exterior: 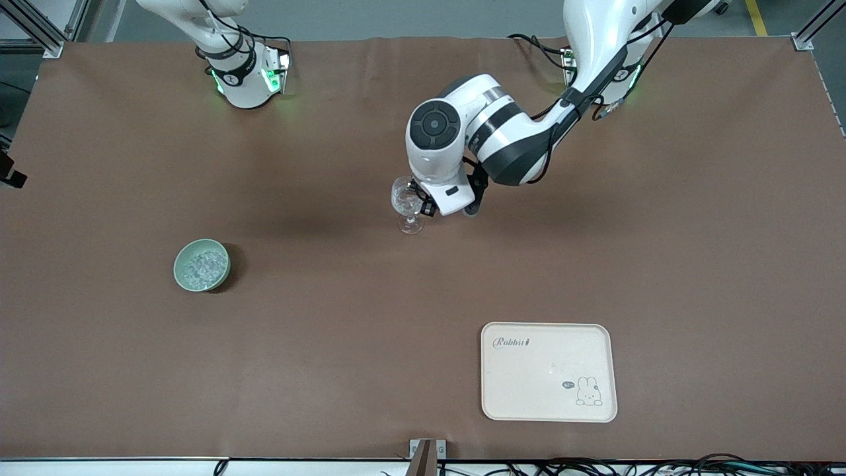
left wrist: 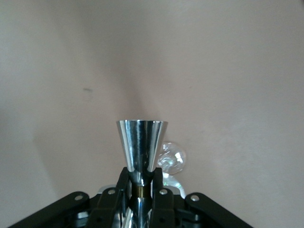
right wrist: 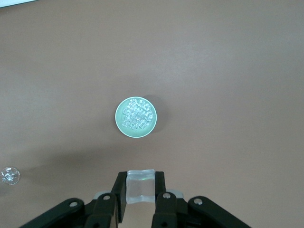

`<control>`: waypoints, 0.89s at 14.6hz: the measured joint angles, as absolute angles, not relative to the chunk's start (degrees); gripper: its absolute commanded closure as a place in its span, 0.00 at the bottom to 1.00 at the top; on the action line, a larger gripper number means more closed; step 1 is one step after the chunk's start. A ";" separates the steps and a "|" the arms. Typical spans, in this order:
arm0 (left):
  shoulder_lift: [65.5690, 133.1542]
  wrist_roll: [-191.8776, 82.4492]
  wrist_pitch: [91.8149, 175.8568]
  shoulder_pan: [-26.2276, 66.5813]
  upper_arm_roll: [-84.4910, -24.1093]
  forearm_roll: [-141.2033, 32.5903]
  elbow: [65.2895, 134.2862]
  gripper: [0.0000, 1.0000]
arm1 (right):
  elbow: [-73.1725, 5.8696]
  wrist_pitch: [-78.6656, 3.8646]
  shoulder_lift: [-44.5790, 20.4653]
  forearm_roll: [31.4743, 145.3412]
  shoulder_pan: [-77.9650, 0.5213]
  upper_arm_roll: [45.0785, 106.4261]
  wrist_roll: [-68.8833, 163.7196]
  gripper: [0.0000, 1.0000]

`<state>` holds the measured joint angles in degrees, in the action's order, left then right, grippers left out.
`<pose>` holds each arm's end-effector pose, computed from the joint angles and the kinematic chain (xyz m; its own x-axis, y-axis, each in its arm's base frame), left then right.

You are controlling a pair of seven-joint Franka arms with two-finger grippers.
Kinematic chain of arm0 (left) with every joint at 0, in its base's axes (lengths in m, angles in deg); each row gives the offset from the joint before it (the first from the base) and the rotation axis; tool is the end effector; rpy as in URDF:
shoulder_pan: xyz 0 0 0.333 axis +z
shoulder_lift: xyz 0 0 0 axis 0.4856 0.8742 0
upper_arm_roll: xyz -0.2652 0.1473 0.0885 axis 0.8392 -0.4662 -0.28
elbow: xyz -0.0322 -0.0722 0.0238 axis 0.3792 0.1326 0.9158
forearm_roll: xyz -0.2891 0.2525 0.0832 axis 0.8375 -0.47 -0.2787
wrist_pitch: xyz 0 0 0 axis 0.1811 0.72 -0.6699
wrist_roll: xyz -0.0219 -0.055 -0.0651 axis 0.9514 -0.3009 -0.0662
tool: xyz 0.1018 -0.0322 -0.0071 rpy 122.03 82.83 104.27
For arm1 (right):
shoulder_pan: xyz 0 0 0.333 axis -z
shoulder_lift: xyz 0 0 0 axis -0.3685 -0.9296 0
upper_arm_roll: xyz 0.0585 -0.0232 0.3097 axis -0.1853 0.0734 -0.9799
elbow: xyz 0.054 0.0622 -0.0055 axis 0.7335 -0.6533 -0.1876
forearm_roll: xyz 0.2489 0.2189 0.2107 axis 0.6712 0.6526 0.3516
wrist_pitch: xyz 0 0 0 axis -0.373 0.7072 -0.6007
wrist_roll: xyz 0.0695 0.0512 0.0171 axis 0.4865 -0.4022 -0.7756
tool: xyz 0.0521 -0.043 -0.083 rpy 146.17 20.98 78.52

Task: Pour wine and add ice with both arms
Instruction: 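Carry the jigger to the white tray while the right gripper brings the ice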

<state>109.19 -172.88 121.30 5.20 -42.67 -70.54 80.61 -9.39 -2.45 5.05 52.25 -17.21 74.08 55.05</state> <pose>0.4738 -0.5107 0.3689 0.2957 0.9523 -0.0752 0.9314 -0.3049 -0.1987 0.5654 -0.0770 0.6721 0.9828 -0.1846 -0.0094 -0.1846 -0.9828 -0.0056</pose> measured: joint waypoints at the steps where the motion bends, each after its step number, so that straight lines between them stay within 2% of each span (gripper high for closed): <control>1: 109.39 -171.45 121.20 5.70 -42.85 -67.17 80.65 1.00 | -9.40 -2.45 5.05 52.25 -17.21 74.08 55.05 0.99; 9: 110.66 -152.37 122.01 18.15 -43.19 -42.26 80.53 1.00 | -9.44 -2.25 5.05 52.29 -17.27 73.94 55.05 0.98; 11: 111.24 -148.46 124.85 22.69 -43.38 -37.77 80.31 1.00 | -9.46 -1.32 5.05 52.52 -18.13 73.10 56.58 0.98; 13: 112.37 -147.03 129.00 27.60 -43.51 -35.89 79.57 1.00 | -9.47 -0.98 5.05 52.65 -19.17 69.37 62.48 0.99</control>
<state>112.37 -147.03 129.00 27.60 -43.51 -35.89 79.57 -9.47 -0.98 5.05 52.65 -19.17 69.37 62.48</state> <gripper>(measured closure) 0.784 0.727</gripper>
